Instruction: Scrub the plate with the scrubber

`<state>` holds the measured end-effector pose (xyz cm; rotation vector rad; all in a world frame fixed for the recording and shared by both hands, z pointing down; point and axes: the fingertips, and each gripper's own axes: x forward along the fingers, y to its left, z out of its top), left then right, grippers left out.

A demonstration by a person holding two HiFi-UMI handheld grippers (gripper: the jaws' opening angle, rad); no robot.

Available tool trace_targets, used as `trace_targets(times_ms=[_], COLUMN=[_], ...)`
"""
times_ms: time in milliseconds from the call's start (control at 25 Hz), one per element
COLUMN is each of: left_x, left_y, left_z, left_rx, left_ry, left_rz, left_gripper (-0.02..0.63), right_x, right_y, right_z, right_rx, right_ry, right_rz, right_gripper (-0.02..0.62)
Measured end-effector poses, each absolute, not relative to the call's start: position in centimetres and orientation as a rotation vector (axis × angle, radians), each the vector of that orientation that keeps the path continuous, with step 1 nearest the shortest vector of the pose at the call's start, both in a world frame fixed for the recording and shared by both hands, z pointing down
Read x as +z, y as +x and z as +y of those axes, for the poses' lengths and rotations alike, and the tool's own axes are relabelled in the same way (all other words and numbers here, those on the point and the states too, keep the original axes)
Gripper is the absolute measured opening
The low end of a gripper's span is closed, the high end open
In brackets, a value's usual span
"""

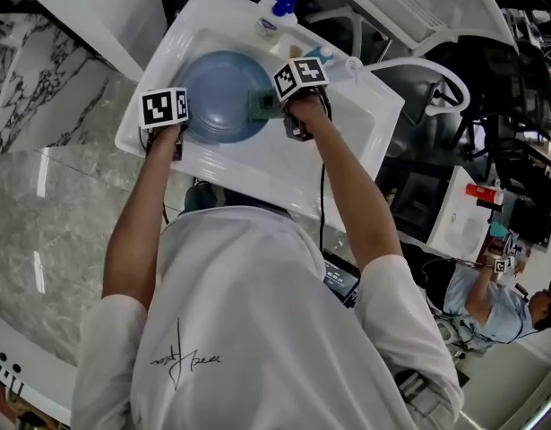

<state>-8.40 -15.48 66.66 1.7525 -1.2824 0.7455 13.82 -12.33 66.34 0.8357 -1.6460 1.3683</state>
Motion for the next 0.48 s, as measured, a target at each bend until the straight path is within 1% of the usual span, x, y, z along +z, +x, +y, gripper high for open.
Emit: trace_targets(times_ms=[240, 480], left_x=[66.5, 65.8], left_y=[-8.5, -8.5], left_z=[-15.1, -14.9], left_rx=[0.824, 0.761], left_ry=[1.807, 1.858], left_rz=[-1.277, -1.244], left_gripper=[0.088, 0.089], right_x=[65.0, 62.9], right_y=[14.3, 14.5], right_z=[-13.5, -14.5], right_rx=[1.179, 1.101], right_ry=[0.930, 1.011], right_rz=[-1.717, -1.820], right_gripper=[0.064, 0.064])
